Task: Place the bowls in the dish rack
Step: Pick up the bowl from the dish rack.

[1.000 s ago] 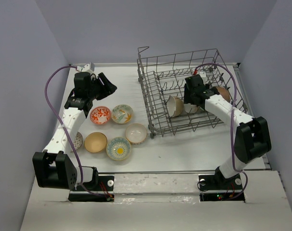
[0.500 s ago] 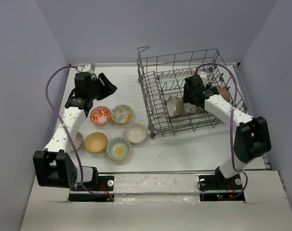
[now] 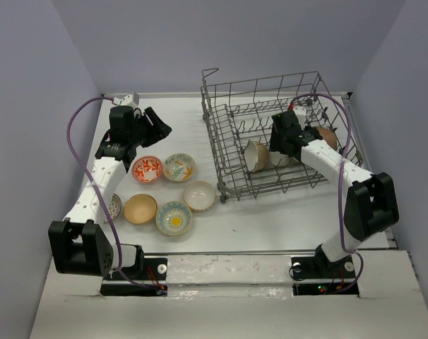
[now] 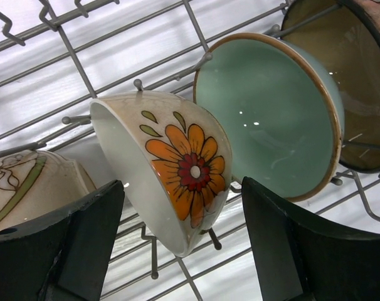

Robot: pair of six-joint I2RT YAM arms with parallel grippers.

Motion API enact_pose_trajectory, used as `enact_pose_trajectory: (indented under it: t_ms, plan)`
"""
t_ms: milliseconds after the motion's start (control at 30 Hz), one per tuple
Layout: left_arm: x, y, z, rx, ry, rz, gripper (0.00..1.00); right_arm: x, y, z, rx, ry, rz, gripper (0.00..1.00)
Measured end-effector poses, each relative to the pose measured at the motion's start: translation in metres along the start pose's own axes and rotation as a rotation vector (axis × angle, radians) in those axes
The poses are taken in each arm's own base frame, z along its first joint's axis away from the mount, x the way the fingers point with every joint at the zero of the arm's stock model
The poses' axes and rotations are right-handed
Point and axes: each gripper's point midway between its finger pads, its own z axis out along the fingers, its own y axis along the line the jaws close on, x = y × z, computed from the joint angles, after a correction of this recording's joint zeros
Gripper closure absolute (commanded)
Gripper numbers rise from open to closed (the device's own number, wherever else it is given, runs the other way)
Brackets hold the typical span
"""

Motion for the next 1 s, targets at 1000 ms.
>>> enact_pose_trajectory:
  t_ms: [1000]
  plan:
    - [0.000, 0.000, 0.000, 0.000, 0.000, 0.003, 0.36, 0.006, -0.004, 0.011, -0.084, 0.033, 0.059, 0.16]
